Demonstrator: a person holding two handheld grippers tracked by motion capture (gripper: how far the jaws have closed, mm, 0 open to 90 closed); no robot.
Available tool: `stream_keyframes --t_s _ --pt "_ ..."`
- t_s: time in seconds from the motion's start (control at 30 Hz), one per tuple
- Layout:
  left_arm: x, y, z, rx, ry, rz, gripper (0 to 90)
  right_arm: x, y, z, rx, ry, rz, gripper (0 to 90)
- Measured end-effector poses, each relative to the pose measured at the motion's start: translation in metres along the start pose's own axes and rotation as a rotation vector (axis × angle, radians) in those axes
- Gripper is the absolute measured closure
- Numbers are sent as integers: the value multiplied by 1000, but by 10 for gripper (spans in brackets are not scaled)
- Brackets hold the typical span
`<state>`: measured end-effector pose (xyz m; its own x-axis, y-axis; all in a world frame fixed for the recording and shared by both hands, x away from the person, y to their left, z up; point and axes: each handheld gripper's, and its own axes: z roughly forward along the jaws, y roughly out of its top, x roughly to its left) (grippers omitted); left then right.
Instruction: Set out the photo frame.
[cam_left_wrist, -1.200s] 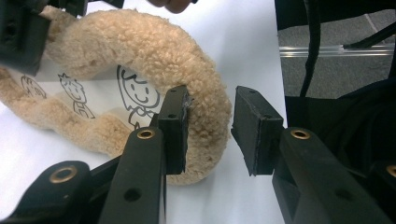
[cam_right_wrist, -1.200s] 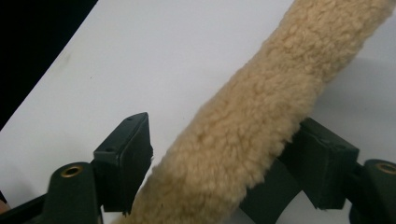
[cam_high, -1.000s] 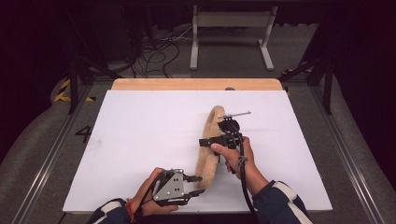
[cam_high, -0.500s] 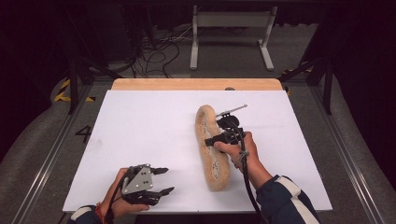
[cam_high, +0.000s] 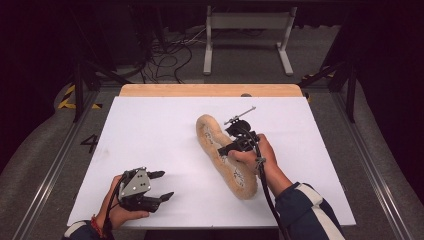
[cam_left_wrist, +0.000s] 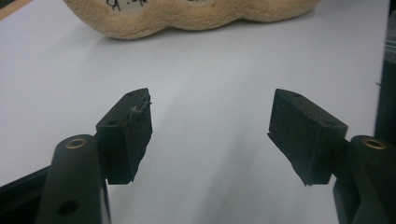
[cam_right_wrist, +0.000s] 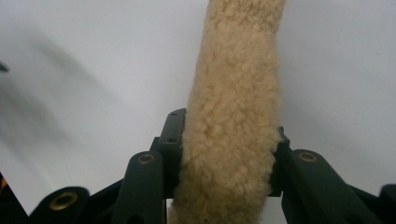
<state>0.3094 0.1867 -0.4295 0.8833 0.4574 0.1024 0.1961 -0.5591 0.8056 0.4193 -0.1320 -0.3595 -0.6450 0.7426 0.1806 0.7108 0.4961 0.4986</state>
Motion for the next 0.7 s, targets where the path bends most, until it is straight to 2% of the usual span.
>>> stream_keyframes --t_s 0.1,0.17,0.27,0.33,0.5,0.53,0.6,0.63,0.7 --pt "6 -1 2 6 6 -19 292 7 1 -2 11 45 -69 633" --pt "8 -1 2 4 11 -26 276 12 1 -2 36 79 -116 633" --pt "11 0 4 4 20 -32 267 19 0 1 78 105 -204 632" --pt "14 1 8 2 26 -44 261 20 -1 2 80 96 -238 632" --pt "28 9 25 18 55 -70 237 16 -3 2 66 95 -259 589" --pt "31 11 28 20 64 -72 230 17 -4 1 56 82 -265 562" --pt "39 16 36 18 75 -102 217 17 -5 -1 41 71 -274 505" --pt "43 18 39 13 74 -114 210 18 -6 -2 30 46 -282 451" --pt "53 23 48 10 83 -131 199 20 -8 -7 10 3 -305 441"
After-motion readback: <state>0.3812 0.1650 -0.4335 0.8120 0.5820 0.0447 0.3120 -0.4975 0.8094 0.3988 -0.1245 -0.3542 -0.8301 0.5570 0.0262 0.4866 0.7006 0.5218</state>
